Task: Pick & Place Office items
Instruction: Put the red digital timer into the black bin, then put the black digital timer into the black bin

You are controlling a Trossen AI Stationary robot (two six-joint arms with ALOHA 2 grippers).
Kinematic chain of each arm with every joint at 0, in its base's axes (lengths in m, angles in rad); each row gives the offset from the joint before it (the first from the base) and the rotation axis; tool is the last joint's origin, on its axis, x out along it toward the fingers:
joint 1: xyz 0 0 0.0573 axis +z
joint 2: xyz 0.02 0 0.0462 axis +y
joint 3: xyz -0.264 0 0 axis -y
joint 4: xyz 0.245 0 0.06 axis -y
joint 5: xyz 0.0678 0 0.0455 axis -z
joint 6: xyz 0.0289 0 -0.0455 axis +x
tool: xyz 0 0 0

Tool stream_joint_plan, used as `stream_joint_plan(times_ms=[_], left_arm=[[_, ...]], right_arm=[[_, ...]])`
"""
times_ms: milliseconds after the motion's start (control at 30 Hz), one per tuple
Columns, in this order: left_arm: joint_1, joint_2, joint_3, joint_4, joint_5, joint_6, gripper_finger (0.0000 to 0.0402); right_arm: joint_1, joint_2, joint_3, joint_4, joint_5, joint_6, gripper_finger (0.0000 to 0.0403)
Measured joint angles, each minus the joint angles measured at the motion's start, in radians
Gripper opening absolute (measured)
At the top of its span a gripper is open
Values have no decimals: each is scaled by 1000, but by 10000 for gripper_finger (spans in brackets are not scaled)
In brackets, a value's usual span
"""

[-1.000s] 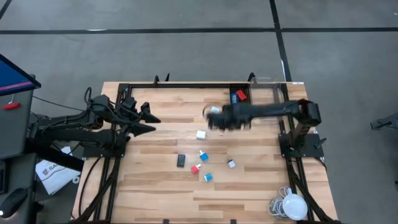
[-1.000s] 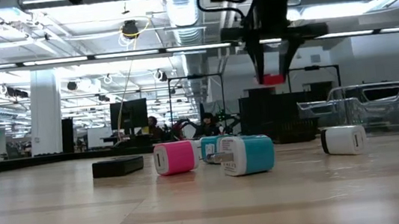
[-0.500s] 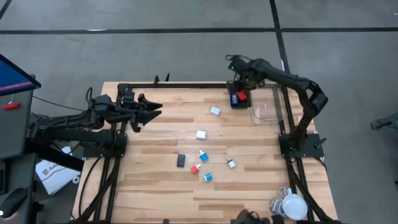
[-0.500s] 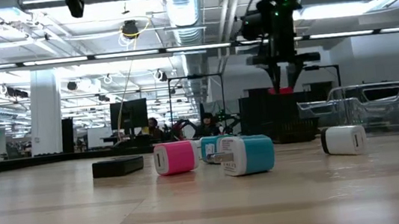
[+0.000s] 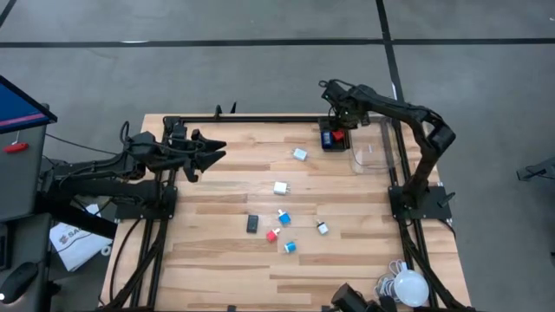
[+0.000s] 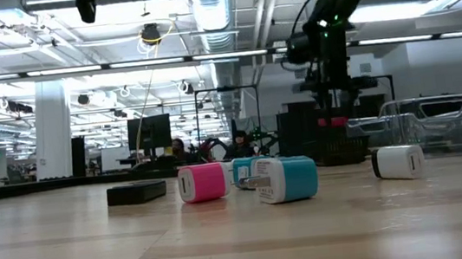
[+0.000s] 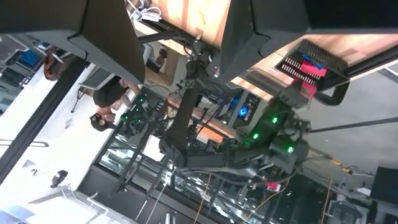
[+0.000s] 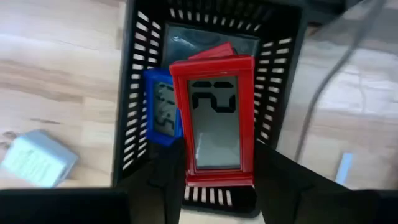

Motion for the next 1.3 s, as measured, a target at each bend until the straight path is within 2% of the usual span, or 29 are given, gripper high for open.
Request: stream_joint_plan(times_ms=[600,1000,1133,1300], left_arm=[[-5,0,0,4,21,-26,204],[-5,0,0,3,21,-24,204],[-5,0,0,3,22,-22,204],[-5,0,0,-41,60,-23,204]], right_arm=[[-3,56,-6,47,-34,14,147],[14,51,-6,59,-37,-6,229],[28,40,-7,56,-43,-9,233],[103,-12,-7,61,-67,-19,230]])
